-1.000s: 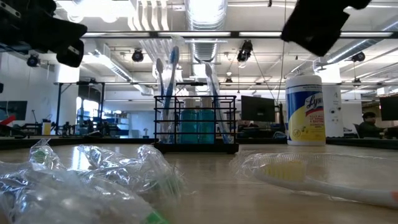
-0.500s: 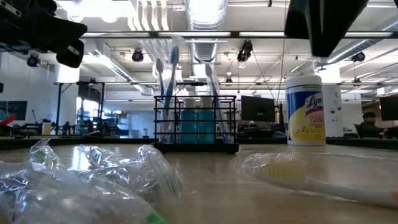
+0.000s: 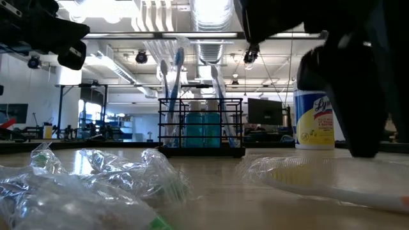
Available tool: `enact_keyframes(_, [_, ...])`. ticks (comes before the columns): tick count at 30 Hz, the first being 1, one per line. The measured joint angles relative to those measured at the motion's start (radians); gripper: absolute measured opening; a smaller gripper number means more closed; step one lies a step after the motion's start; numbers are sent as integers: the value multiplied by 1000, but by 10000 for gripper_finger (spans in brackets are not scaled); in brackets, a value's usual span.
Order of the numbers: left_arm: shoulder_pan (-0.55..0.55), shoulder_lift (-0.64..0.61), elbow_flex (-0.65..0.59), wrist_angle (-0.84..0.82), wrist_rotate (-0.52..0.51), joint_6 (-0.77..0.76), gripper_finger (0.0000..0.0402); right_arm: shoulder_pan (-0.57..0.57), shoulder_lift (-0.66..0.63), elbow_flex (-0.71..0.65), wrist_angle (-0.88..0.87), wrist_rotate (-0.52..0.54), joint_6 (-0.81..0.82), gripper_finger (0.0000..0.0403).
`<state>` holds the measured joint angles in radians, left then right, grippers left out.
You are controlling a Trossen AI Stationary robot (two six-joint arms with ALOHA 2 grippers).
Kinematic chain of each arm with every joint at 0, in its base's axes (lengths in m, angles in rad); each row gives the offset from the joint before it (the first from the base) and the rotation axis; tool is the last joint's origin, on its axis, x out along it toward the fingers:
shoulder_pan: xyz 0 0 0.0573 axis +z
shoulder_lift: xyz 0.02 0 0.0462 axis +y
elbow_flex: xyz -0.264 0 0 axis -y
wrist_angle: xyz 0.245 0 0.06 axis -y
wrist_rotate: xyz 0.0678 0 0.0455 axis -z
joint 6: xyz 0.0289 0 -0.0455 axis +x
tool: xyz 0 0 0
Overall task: Pick & Place toothbrushing station
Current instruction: Put the orange toothbrush into the black mesh organizer
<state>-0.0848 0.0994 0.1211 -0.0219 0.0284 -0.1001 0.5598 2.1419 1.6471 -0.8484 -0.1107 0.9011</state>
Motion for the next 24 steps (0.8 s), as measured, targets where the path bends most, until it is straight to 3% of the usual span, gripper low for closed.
enact_keyframes(17, [0, 0, 0, 2, 0, -5, 16, -3, 38, -73, -49, 134, -120, 217])
enact_keyframes(24, [0, 0, 0, 1, 0, -5, 7, -3, 40, -87, -57, 136, -157, 153])
